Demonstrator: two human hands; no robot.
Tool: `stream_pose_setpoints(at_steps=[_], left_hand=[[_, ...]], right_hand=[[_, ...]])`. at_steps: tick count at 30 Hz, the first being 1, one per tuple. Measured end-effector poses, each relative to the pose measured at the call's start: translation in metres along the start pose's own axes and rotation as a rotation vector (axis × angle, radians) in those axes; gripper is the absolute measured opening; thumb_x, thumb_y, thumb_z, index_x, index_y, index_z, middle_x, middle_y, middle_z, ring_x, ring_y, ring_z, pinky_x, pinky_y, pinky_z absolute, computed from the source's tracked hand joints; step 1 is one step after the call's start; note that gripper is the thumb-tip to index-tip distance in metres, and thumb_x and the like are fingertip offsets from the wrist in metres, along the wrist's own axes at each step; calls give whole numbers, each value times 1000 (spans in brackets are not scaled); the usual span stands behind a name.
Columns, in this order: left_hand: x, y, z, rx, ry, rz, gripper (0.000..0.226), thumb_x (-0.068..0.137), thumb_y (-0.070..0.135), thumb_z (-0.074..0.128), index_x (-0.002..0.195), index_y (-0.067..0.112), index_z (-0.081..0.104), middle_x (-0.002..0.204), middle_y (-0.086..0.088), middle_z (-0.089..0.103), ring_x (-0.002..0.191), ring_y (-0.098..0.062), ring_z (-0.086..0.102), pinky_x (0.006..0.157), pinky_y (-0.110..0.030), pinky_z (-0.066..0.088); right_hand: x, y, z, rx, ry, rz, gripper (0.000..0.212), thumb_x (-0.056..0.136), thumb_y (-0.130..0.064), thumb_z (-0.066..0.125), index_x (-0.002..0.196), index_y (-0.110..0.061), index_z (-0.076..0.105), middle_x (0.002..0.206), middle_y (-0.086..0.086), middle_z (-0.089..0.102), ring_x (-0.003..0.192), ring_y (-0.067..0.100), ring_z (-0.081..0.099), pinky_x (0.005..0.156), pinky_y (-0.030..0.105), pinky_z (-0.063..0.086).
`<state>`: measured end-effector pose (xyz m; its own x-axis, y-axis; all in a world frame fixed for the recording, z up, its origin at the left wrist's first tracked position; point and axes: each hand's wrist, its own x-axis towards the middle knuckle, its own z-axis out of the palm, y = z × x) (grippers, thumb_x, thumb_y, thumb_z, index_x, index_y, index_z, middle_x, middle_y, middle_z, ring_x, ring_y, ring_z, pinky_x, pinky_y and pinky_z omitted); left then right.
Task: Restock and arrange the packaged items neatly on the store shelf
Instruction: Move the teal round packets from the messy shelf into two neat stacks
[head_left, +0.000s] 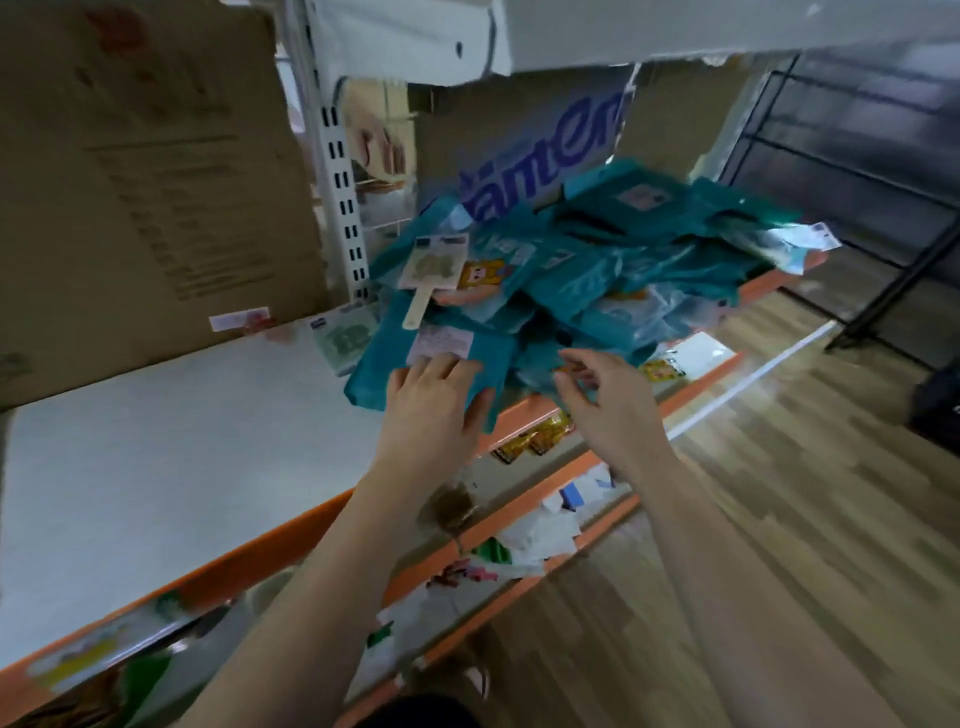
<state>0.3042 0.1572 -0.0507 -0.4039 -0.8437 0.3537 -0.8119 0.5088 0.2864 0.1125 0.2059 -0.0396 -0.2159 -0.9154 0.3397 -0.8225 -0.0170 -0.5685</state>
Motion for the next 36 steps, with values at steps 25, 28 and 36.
stream_pose_setpoints(at_steps=[25,28,36], left_hand=[[224,100,107,24,65,-108,32,97,32,51,121,14,62,124,-10,60,112,-35,55,96,-50,41],[228,115,112,54,81,-203,33,97,34,50,122,15,62,123,-9,59,114,-33,53,97,-48,38],[226,152,127,127,141,-403,36,97,37,49,124,17,60,123,-6,59,113,-31,53,95,-44,38]], right_hand=[[292,213,-53,-259,-56,-100,21,91,-13,53,94,1,69,99,22,66,86,39,61,66,38,49],[326,222,-43,-386,-150,-107,32,95,-29,52,109,-3,64,115,19,61,106,37,55,69,35,44],[355,235,-26,-630,-208,-245,73,83,-64,58,130,-9,51,132,17,50,127,36,42,84,43,47]])
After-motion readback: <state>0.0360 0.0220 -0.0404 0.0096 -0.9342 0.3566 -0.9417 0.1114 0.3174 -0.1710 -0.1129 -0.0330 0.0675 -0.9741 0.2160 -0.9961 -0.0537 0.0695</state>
